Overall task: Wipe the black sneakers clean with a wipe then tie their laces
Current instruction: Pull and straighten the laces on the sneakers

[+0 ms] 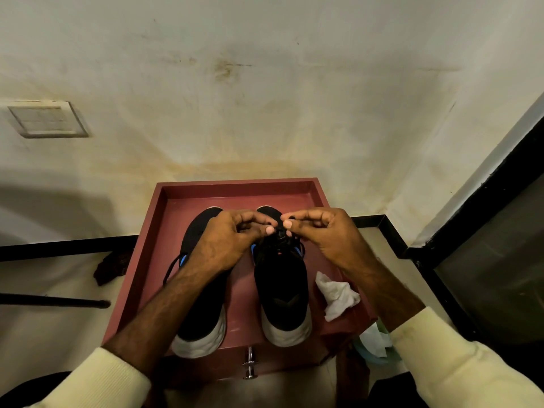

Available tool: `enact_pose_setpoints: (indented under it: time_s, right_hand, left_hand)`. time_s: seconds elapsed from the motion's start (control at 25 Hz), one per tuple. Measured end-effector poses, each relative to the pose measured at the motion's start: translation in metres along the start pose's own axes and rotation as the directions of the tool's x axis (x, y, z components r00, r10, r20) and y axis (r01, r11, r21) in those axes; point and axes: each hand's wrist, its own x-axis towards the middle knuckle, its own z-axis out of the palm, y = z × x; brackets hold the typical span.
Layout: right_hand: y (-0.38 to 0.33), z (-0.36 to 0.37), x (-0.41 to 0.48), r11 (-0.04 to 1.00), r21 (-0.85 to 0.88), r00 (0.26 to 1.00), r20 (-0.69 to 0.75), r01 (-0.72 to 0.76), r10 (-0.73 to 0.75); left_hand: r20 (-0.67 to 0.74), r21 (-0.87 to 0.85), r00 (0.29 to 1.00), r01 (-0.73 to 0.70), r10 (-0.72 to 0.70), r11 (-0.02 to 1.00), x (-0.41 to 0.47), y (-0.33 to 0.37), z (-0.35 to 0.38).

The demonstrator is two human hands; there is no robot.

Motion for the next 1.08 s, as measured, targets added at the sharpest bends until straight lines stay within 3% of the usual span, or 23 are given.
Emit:
enact_pose_setpoints:
  time_s: [0.08,0.28,0.44,0.6,0.72,0.92,1.08]
  right_hand:
    - [0.004,0.008,-0.002,0.997,0.05,0.998,0.02,-0.052,0.051]
    - [0.009,0.012,0.001,0.999,0.045,0.999,0.041,-0.022,0.021]
    - [0.007,0.01,0.001,1.0,0.024,0.996,0.092,0.02,-0.022]
    - [0.007,0.011,0.0,0.999,0.008,0.999,0.026,0.031,-0.031]
    - [0.006,0.015,0.0,0.999,0.046,1.0,-0.007,0.018,-0.017]
    - [0.005,0.016,0.001,0.999,0.038,0.997,0.075,0.018,-0.021]
    - [0.007,0.019,-0.002,0.993,-0.11,0.996,0.088,0.03,-0.02]
  left_hand:
    - [0.048,-0.057,0.998,0.033,-0.03,0.998,0.0,-0.001,0.005]
    - [0.026,-0.223,0.993,0.114,-0.111,0.968,0.001,-0.005,0.009]
    - [-0.003,-0.271,0.993,0.11,-0.115,0.956,0.0,-0.003,0.008]
    - [0.002,-0.334,0.998,0.062,-0.065,0.941,-0.001,0.003,0.006]
    - [0.025,-0.335,0.999,0.031,-0.024,0.942,-0.001,0.008,0.006]
    - [-0.018,-0.343,0.998,0.05,-0.06,0.938,0.0,0.008,0.007]
    - [0.003,-0.28,0.995,0.098,-0.102,0.955,0.001,0.005,0.006]
